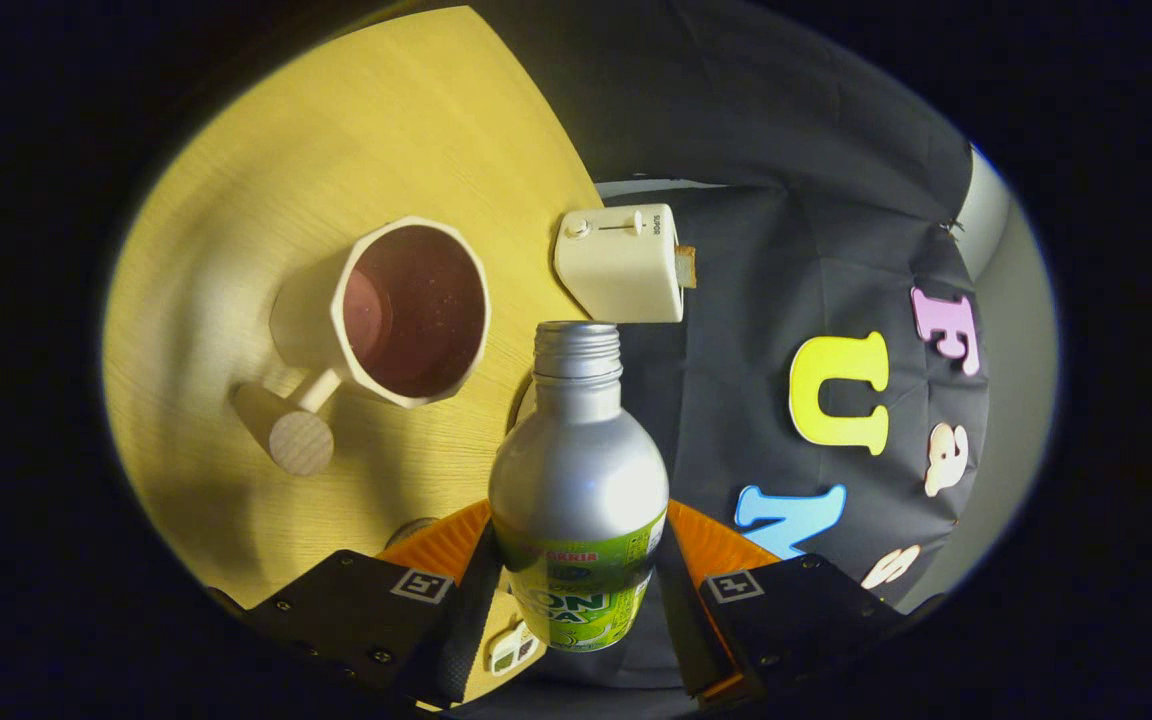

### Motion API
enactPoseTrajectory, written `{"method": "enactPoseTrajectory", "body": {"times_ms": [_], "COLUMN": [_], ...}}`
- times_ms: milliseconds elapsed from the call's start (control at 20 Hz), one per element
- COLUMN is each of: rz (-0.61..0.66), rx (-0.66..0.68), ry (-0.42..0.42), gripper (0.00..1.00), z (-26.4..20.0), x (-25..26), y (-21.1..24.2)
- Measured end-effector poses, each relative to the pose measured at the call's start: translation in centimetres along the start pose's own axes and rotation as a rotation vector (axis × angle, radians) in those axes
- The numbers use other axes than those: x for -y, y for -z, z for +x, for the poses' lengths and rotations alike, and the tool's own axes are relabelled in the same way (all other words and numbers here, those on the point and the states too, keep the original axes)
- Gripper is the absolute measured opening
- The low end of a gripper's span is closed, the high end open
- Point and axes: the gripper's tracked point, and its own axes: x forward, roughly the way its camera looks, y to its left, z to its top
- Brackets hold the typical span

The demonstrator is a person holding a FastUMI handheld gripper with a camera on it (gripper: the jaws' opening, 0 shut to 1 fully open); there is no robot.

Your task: Take the bottle from table, then pour the juice into the cup, finally place the bottle on the coaster

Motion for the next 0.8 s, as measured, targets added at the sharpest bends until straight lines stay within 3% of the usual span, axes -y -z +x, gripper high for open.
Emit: {"method": "enactPoseTrajectory", "body": {"times_ms": [250, 500, 800], "rz": [0.127, 0.382, 0.62], "rx": [0.026, 0.016, 0.04], "ry": [-0.001, -0.038, -0.012], "gripper": [0.76, 0.76, 0.76], "z": [-0.4, -0.5, -1.8], "x": [-0.2, -0.6, 0.3], "y": [0.5, 2.0, 3.9]}}
